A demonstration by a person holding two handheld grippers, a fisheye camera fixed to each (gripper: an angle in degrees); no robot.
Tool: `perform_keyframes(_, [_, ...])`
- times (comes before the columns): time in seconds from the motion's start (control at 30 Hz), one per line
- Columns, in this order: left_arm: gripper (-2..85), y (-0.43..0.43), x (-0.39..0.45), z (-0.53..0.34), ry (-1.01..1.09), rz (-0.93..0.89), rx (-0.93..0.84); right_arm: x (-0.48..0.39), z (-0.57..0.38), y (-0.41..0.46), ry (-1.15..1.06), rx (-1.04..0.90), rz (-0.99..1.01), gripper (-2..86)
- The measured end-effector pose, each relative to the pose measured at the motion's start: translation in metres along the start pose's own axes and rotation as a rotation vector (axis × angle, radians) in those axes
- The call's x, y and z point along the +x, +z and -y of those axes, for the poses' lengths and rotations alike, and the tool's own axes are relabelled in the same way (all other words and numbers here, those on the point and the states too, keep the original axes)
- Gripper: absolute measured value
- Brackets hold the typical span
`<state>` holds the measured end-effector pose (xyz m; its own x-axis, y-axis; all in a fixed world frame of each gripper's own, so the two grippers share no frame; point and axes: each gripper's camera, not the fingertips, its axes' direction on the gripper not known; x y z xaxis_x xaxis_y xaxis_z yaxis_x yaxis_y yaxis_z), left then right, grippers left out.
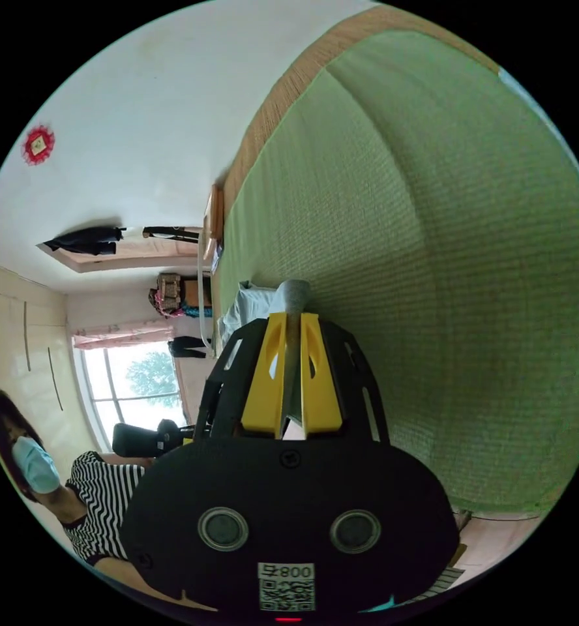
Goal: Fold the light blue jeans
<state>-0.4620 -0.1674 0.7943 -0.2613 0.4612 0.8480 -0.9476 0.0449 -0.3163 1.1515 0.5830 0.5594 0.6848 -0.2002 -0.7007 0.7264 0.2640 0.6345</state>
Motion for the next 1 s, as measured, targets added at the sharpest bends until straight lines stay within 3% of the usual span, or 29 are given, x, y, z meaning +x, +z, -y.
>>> perform_keyframes(0.2, [3.4,-0.053,-0.001,-0.026,0.037,-0.04,0.097,-0.051,-0.021,-0.026,0.004,0.113,-0.022,2.9])
perform_keyframes(0.47, [3.4,-0.18,-0.057,-0.142,-0.096,-0.08,0.315,-0.167,-0.032,0.01,-0.085,0.159,0.074,2.8])
perform_keyframes(0.73, [3.2,-0.286,-0.136,-0.292,-0.29,-0.141,0.502,-0.325,-0.032,0.112,-0.241,0.087,0.022,2.9])
perform_keyframes(1.0, [2.9,-0.349,-0.229,-0.448,-0.556,-0.18,0.607,-0.42,-0.016,0.254,-0.24,-0.035,-0.019,3.1])
